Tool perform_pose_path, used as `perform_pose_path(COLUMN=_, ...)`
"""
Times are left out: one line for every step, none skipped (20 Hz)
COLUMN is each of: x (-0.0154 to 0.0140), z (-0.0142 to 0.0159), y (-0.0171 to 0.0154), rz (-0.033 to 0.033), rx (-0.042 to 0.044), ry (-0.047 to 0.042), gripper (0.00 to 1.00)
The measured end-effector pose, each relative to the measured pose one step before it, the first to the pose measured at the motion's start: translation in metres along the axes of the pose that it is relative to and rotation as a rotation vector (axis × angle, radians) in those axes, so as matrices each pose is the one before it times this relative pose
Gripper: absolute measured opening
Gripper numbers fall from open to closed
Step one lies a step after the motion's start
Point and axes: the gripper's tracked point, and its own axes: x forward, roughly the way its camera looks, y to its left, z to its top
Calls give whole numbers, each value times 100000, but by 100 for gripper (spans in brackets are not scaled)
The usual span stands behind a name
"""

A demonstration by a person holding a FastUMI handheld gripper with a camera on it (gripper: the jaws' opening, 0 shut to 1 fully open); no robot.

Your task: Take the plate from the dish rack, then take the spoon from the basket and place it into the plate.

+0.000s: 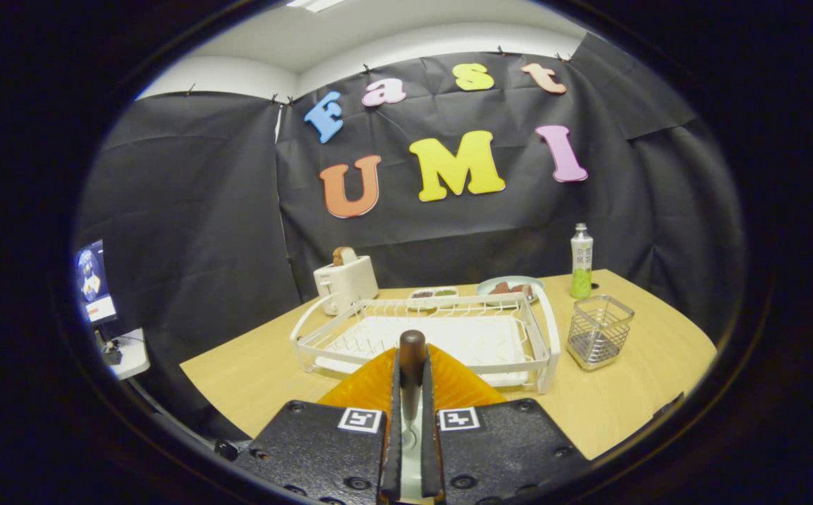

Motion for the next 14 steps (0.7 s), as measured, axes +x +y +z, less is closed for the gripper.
perform_pose_path(x=130, z=-77, y=-106, rz=-182, rx=240, ry=286, gripper=17)
perform_pose_path(x=-10, z=220, y=-389, rz=-1441, rx=-220, ry=-612, gripper=19)
perform_pose_path(x=40, z=377, y=-105, rz=-64, rx=-462, ry=-986, gripper=21)
perform_pose_path(x=94, z=365, y=-387, rz=-1027, rx=-819, ry=-1125, gripper=32)
perform_pose_path(x=-193, z=255, y=-462, rz=-1521, rx=-1149, ry=-935, gripper=44)
perform_pose_path(x=-168, z=499, y=-783, rz=-2509, rx=-1347, ry=-1586, gripper=55)
perform_pose_path(x=-48, z=533, y=-629, rz=-2919, rx=-1586, ry=-1864, gripper=67)
perform_pose_path(x=-139, z=592, y=-275, rz=-1291, rx=-1202, ry=-2187, gripper=79)
perform_pose_path(x=-12, z=354, y=36, rz=-805, rx=-893, ry=-1828, gripper=90)
perform_pose_path(x=-110, z=381, y=10, rz=-426, rx=-911, ry=-1346, gripper=100)
perform_pose_path(x=-104, z=209, y=-57, rz=-434, rx=-1215, ry=-1006, gripper=100)
perform_pose_path(x=-94, z=315, y=-50, rz=-363, rx=-1259, ry=-1045, gripper=100)
perform_pose_path(x=-132, z=276, y=32, rz=-402, rx=-1131, ry=-1172, gripper=100)
perform_pose_path(x=-178, z=374, y=58, rz=-370, rx=-962, ry=-1246, gripper=100)
